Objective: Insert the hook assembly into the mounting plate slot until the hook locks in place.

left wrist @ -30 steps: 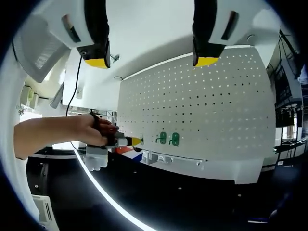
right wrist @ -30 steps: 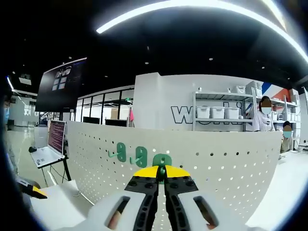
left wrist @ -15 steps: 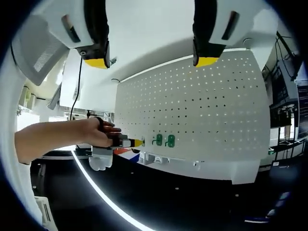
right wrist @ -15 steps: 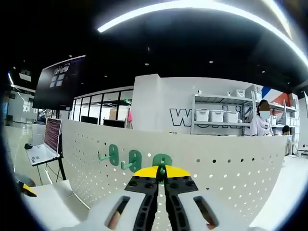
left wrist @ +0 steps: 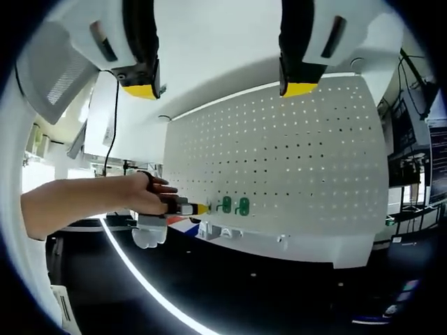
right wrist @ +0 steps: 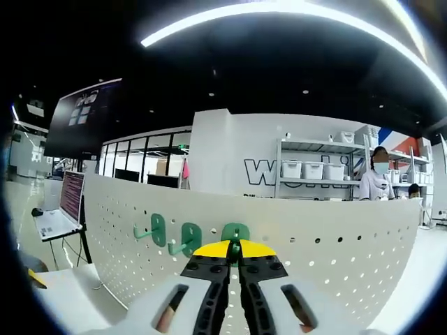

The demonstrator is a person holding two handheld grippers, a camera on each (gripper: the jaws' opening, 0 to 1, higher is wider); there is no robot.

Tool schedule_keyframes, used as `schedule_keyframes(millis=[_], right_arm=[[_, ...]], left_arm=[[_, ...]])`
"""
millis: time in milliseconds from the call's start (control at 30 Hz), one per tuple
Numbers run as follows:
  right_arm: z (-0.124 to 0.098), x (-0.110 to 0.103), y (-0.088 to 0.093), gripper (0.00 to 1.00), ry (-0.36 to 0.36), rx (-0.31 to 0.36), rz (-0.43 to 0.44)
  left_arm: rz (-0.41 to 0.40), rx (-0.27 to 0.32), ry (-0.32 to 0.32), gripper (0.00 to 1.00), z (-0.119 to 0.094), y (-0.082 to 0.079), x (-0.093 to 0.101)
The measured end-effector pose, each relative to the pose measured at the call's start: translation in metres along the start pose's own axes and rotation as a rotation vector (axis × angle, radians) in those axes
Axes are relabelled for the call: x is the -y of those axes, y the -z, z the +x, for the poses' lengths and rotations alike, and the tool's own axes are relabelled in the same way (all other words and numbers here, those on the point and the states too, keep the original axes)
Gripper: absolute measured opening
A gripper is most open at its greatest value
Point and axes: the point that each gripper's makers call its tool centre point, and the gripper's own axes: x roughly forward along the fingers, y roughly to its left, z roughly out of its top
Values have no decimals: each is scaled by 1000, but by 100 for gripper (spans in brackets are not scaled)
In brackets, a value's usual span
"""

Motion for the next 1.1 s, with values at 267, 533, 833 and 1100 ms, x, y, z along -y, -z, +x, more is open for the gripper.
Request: schedule_keyframes(millis=[267,533,833,1100], right_arm=[[2,2,7,1,6,-13,18],[4,1,8,1,38,-10,18],[5,1,8,2,153,9,57],[7,3,9,2,207,39,86]], left_arm=[[-12,-1,-12,70,-1,2,-4],[-16,-3,-13,70,-1,3,-5],[-26,2,-17,68,-2,2,-6],[-35,6,-22,68,-3,2,-8]])
